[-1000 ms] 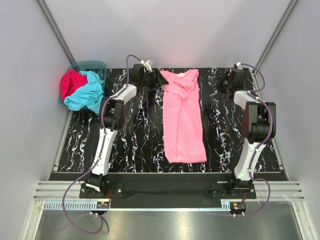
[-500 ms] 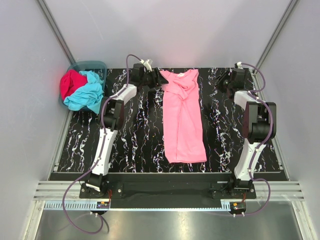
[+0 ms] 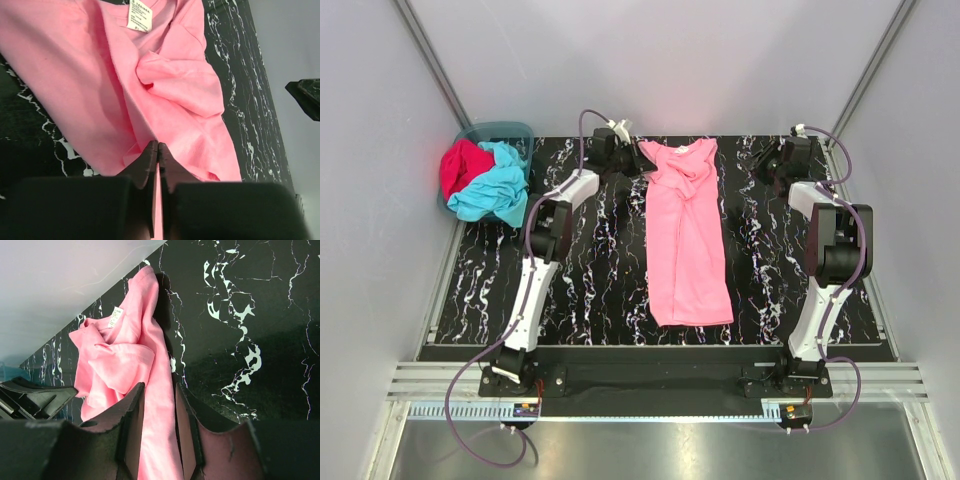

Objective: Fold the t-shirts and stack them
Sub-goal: Fold the tshirt

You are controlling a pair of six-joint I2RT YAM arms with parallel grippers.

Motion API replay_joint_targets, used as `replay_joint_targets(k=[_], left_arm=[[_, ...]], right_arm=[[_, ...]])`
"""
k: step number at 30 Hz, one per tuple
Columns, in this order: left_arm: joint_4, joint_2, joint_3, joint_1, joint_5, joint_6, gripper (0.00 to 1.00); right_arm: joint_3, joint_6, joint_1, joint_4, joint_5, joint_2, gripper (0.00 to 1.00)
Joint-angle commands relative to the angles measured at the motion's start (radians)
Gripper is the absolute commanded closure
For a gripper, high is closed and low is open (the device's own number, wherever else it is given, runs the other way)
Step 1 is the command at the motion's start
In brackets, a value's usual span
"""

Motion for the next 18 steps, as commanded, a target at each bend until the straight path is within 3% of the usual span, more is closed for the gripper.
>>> replay_joint_targets(k=[1, 6, 18], left_arm=[[0.067, -0.023, -0.006, -0.007, 0.015, 0.001, 1.00], [0.099, -0.063, -0.022, -0.022, 0.010, -0.017, 1.00], [0.111, -0.077, 0.112, -0.099, -0.036, -0.083, 1.00]], right_arm=[[-0.010, 0.010, -0.008, 0.049, -0.016, -0.021, 0.62], [-0.022, 0.018, -0.006, 0.063, -0.019, -0.021, 0.62], [-0.041, 0.030, -0.008, 0.086, -0.035, -0.021, 0.64]])
